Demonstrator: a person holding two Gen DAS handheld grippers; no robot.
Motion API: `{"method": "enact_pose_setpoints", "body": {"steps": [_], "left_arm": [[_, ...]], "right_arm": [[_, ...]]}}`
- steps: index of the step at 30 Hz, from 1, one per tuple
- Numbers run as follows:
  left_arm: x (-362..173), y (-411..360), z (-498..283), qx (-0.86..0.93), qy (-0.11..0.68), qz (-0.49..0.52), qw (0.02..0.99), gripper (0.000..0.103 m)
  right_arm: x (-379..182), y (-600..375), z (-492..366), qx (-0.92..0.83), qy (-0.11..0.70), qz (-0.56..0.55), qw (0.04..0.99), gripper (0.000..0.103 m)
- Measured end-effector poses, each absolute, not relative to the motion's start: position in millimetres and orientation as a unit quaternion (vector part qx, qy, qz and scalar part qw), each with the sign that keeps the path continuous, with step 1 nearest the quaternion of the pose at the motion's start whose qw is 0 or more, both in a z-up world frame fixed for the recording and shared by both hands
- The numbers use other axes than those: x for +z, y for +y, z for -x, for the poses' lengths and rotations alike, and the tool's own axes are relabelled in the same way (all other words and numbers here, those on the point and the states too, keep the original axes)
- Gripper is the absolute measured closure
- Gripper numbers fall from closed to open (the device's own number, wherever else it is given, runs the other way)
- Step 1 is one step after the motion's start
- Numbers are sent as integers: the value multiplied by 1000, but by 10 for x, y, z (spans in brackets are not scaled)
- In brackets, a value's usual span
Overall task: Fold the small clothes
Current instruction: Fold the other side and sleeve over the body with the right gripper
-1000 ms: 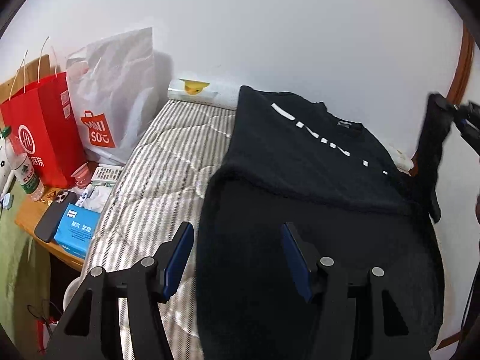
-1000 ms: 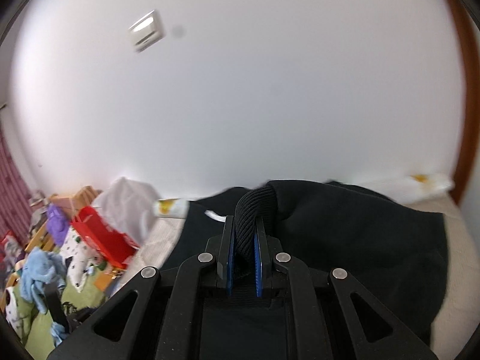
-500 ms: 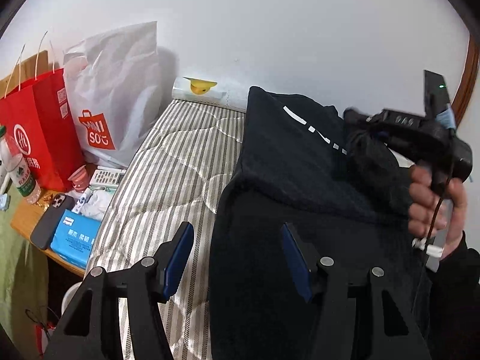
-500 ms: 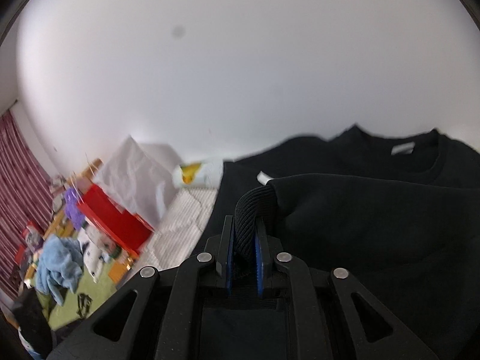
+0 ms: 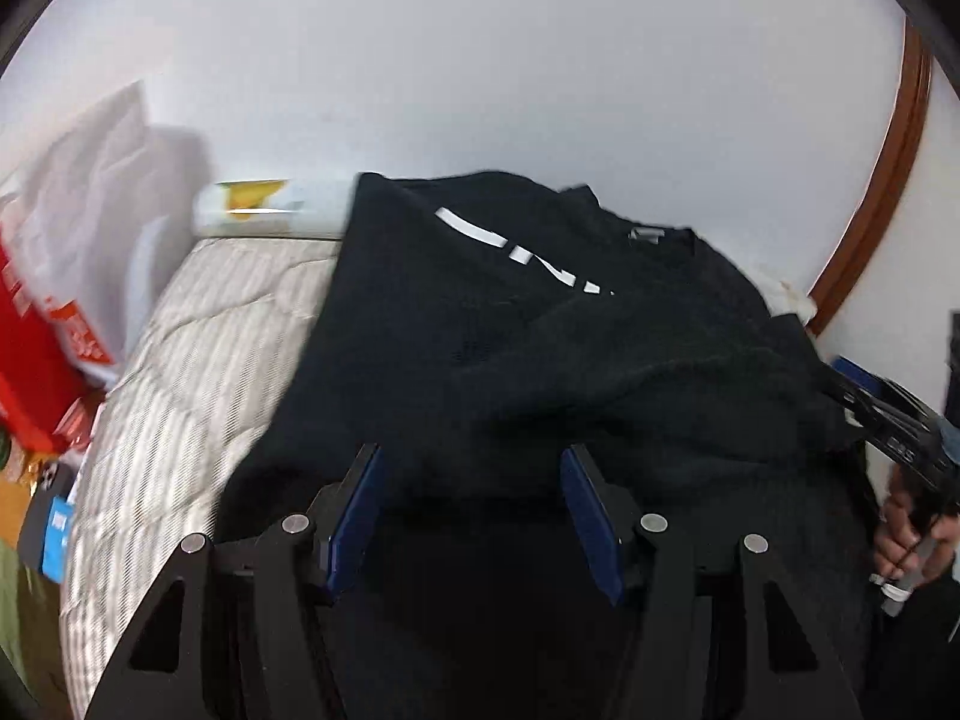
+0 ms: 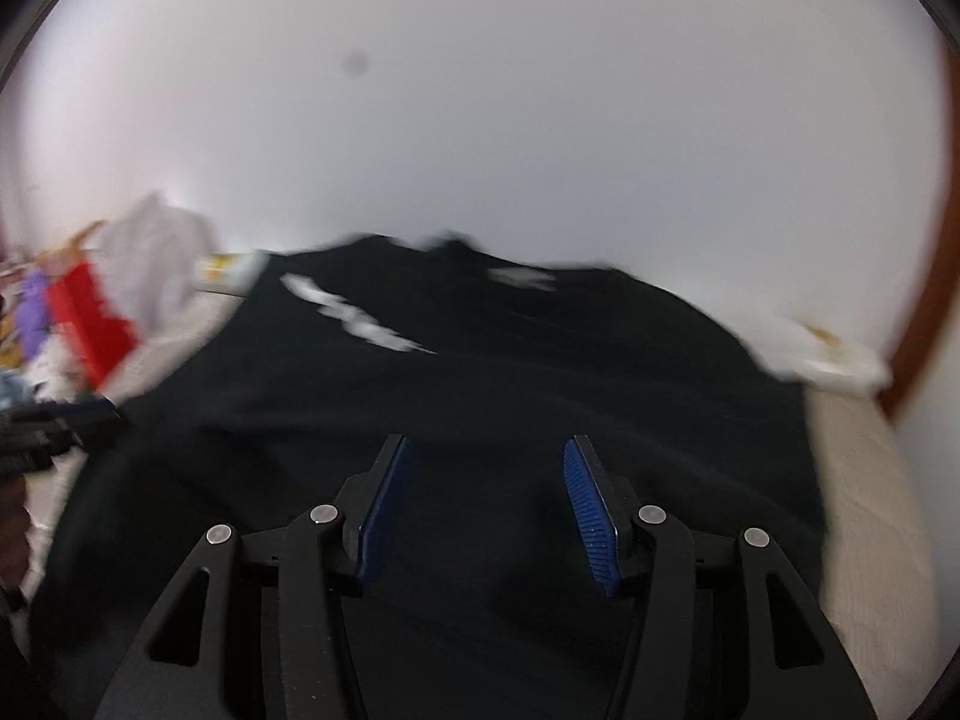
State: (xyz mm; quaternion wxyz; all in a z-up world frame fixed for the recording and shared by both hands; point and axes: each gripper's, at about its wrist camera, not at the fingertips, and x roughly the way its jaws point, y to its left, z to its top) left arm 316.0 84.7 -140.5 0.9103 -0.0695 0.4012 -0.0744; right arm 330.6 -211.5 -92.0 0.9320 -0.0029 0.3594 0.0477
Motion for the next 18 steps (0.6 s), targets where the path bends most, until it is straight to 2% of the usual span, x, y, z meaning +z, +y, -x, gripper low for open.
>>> {"method": "enact_pose_setpoints", "body": {"steps": [9, 14, 16, 18], "left_arm": [[-1782, 530, -3743, -37, 427, 41, 903, 58], [-1812, 363, -3787, -22, 411, 12, 911, 73], [-1804, 312, -3773, -5, 407, -10, 914, 90], [-1764, 324, -3758, -5, 401, -11, 916, 93]], "right_arm": [[-1423, -3339, -3090, -37, 407, -52, 911, 47], [-1501, -3398, -2971, -25, 426, -22, 904, 41], [-1527, -3393, -2934, -24, 429, -5, 903, 40], [-1582, -3404, -2945, -27, 435, -5, 900, 40]]}}
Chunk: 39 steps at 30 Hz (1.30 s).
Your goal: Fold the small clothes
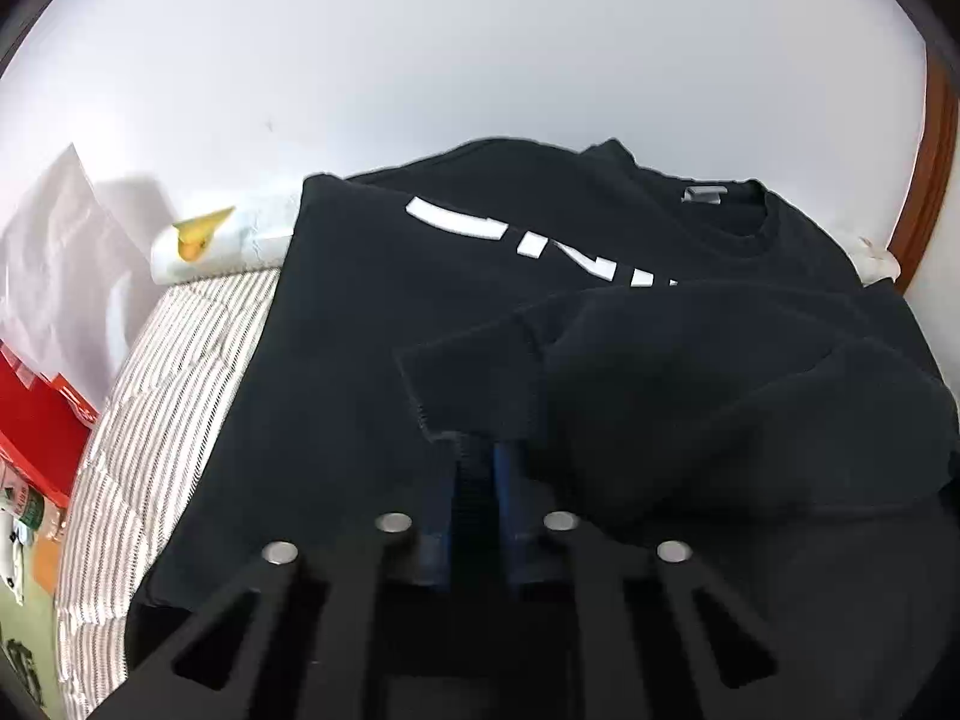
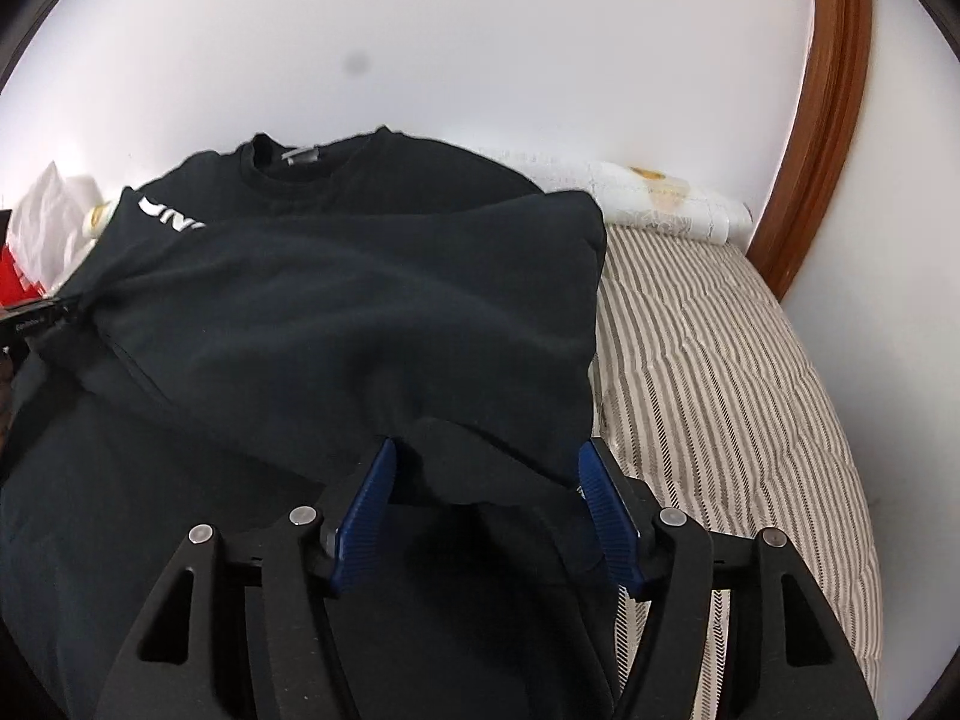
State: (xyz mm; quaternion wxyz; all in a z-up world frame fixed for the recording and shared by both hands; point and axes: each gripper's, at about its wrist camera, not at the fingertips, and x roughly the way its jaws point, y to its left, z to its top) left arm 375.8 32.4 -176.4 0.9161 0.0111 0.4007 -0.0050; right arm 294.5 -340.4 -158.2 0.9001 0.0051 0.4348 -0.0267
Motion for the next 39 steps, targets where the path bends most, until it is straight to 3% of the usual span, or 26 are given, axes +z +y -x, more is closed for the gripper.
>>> {"method": "enact_pose_setpoints", "body": {"steps": [4, 9, 17, 20, 24, 26, 39], "left_arm": [[-1469, 423, -3627, -18, 368, 11, 930, 94], [-1078, 642, -3518, -25, 326, 36, 944, 95], [-1527, 960, -3565, -11, 384, 65, 921, 98], [-1655, 890, -3574, -10, 392, 49, 919, 95], [-1741, 795, -3603, 9, 393, 11, 919, 73], [-1786, 796, -3606, 17, 395, 5, 918, 67], [-1822, 828, -3628, 25, 399, 5, 917, 61]], "right_arm": [[-1655, -3405, -2994, -30, 444, -12, 895, 43], [-1379, -3414, -2916, -10, 399, -46, 916, 45], [-1255, -3087, -3287, -16, 391, -29, 920, 44], [-1496, -3082, -3418, -29, 413, -40, 909, 44], [-1726, -3195, -3417, -37, 420, -79, 903, 44], [-1740, -3256, -3405, -30, 418, -99, 902, 44], [-1805, -3191, -3445, -41, 428, -78, 899, 43]]}}
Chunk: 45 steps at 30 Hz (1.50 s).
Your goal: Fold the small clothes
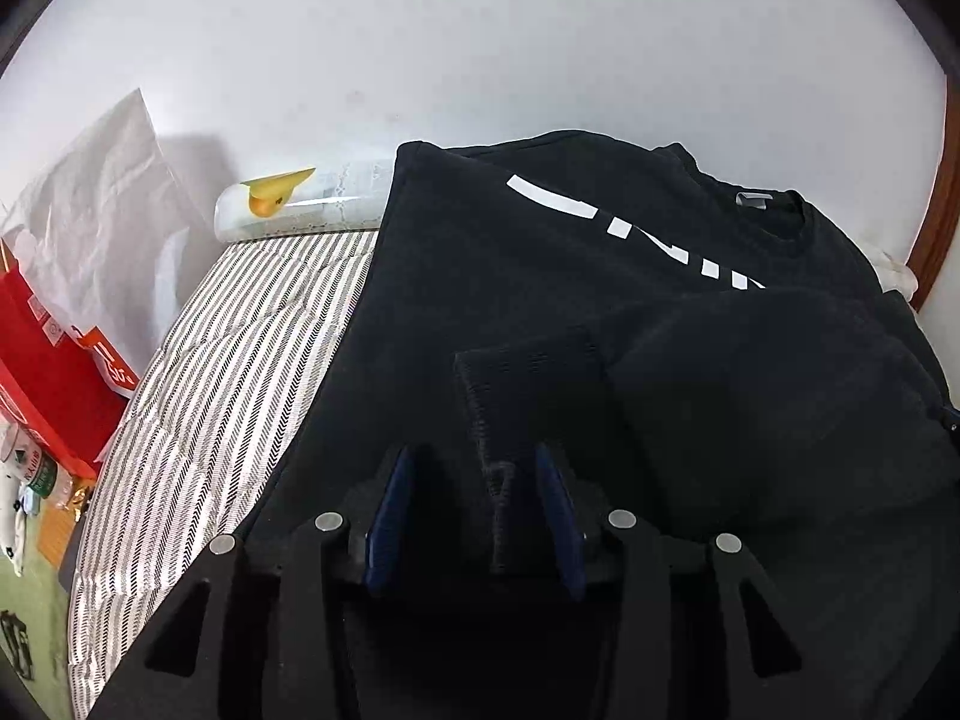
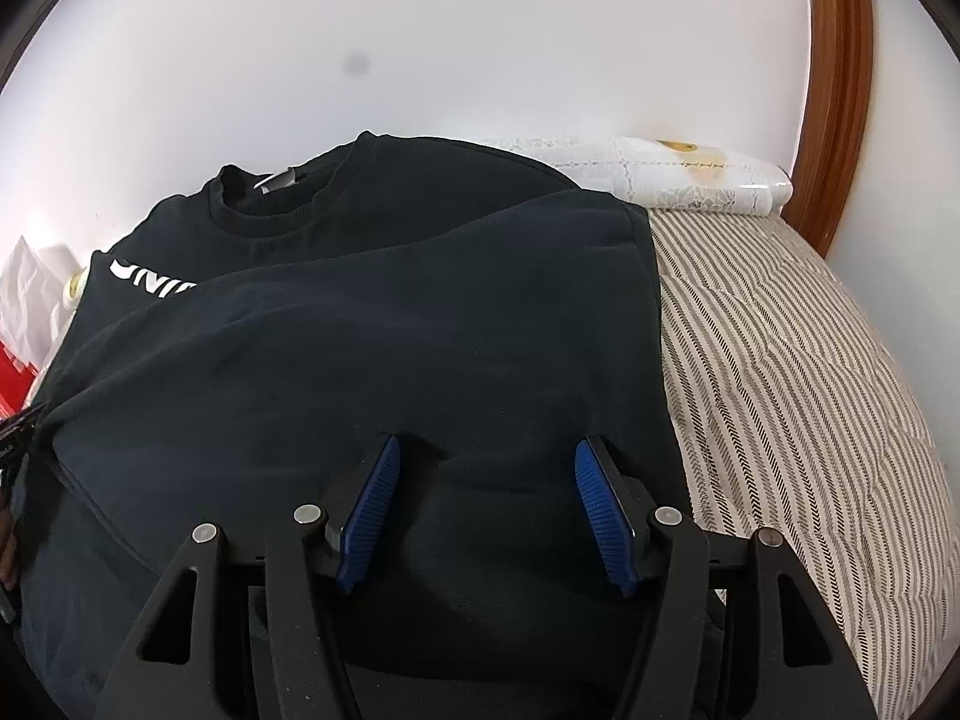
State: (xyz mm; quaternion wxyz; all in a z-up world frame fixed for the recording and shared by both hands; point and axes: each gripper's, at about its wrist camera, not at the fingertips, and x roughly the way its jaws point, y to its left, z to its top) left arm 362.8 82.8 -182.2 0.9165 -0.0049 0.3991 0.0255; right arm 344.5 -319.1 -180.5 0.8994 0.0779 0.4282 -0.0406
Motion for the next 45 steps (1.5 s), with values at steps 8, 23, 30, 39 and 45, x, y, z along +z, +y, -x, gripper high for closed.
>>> {"method": "enact_pose_setpoints", "body": {"steps": [8, 23, 30, 39, 45], "left_arm": [[-1813, 832, -3630, 25, 399, 8, 917, 61], [-1816, 860, -3637, 23, 402, 14, 915, 57], [-1814, 867, -3643, 25, 403, 14, 915, 55], [-1811, 873, -3637, 28, 404, 14, 914, 50], [-1812, 878, -3635, 30, 404, 14, 914, 49]], "right_arm": [[-1794, -3138, -3436, -52, 428, -64, 900, 43], [-1801, -3157, -3443, -49, 431, -66, 899, 43], [-1807, -3148, -3446, -50, 431, -62, 899, 42], [-1807, -3153, -3449, -51, 431, -59, 899, 41], [-1808, -3160, -3449, -53, 431, -60, 899, 40]]}}
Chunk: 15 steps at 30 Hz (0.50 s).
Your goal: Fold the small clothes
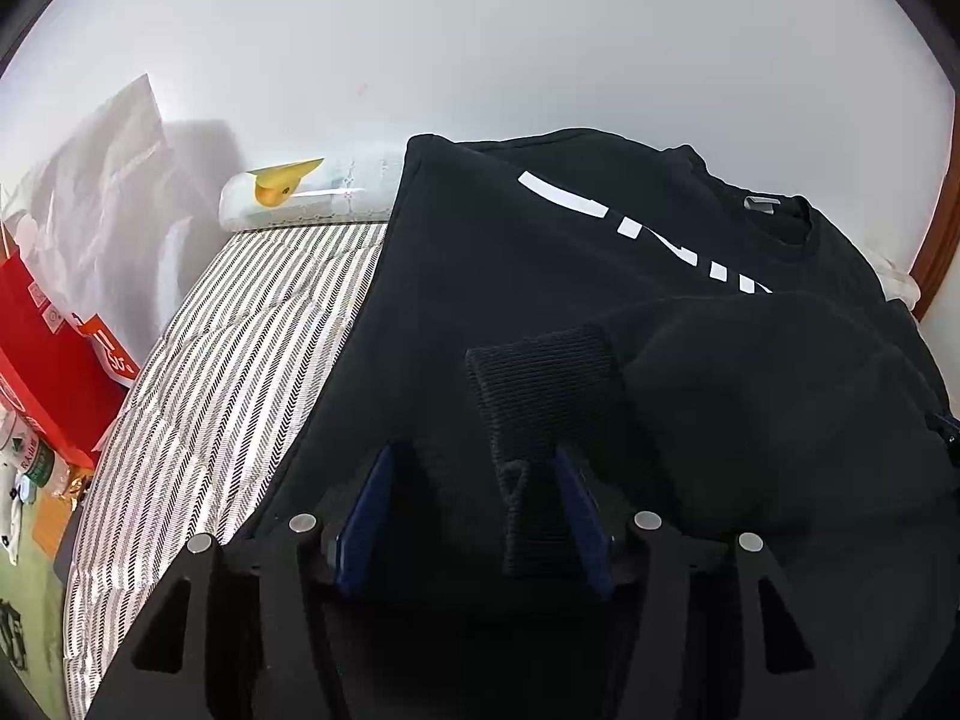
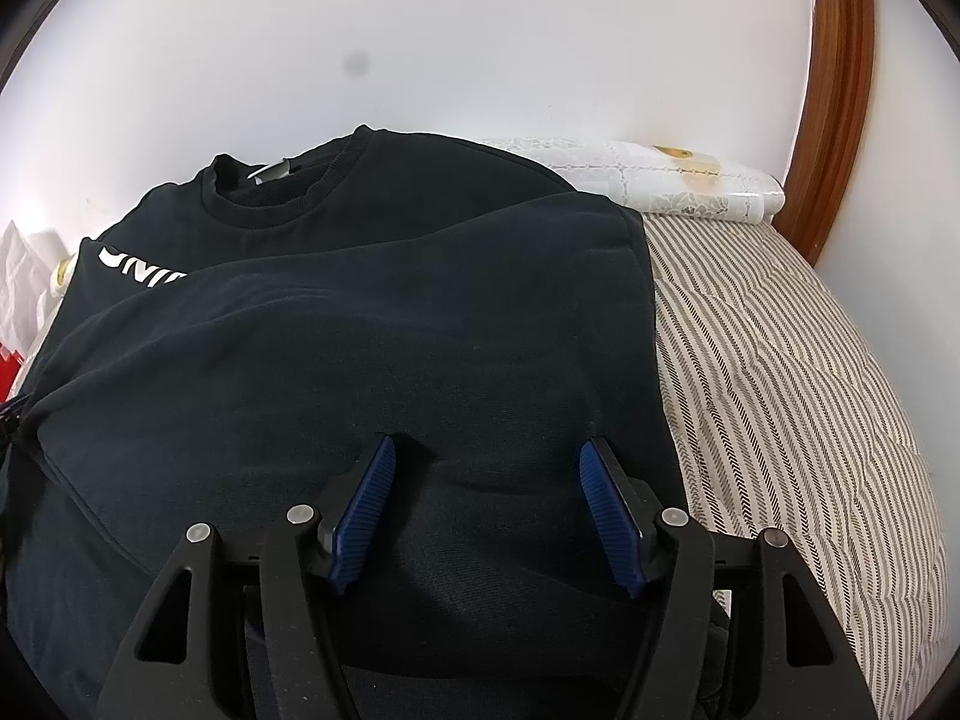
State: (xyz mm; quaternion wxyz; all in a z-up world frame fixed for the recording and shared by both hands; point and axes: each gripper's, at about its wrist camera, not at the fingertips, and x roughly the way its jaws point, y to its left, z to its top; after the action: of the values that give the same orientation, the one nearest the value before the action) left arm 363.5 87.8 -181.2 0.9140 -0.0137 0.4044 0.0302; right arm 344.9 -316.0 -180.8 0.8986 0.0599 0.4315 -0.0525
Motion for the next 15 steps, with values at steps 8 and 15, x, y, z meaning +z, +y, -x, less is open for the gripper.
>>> {"method": "enact_pose_setpoints", "body": {"steps": [8, 15], "left_arm": [[-1811, 864, -3641, 31, 405, 10, 914, 48], [-1813, 862, -3643, 31, 405, 9, 914, 48]], "right_arm": [[-1800, -3153, -3450, -57, 432, -53, 899, 39], [-1796, -3141, -3447, -58, 432, -52, 899, 39]]}}
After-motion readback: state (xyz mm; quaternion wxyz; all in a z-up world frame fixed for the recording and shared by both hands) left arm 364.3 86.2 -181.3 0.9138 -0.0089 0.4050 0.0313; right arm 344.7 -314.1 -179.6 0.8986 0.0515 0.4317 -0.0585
